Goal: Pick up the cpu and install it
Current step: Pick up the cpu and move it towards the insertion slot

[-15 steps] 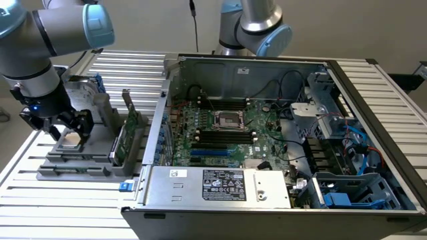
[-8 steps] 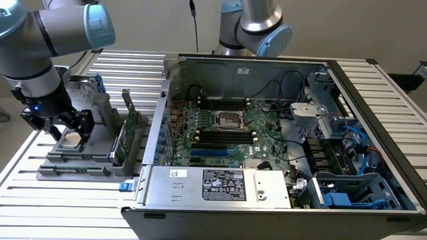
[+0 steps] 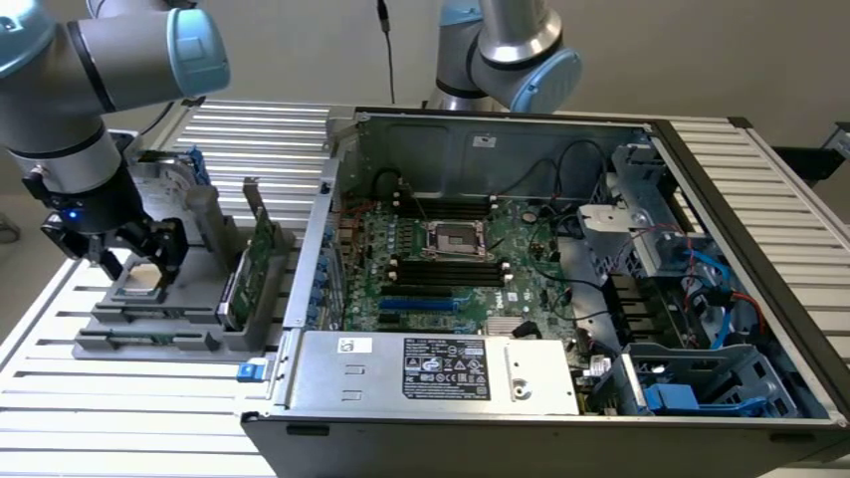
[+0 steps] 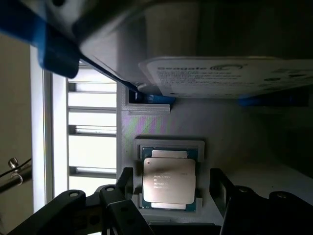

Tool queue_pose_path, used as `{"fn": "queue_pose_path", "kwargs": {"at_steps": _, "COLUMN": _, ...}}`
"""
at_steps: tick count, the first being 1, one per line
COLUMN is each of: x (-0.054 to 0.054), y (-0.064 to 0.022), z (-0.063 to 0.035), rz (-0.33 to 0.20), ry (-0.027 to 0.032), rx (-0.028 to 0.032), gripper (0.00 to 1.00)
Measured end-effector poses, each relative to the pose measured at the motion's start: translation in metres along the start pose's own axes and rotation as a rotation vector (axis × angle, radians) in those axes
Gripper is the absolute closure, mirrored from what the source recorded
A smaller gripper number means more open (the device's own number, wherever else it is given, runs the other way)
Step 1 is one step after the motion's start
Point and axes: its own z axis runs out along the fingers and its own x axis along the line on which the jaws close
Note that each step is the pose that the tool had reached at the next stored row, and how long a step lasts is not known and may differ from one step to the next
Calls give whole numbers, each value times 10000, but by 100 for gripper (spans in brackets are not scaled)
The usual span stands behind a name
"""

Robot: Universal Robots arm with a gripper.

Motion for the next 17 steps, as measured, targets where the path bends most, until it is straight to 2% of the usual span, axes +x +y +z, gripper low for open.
{"fn": "queue_pose_path", "kwargs": {"at_steps": 17, "x": 0, "y": -1, "z": 25, "rz": 168, "ry": -3, "rx": -11, "gripper": 27}}
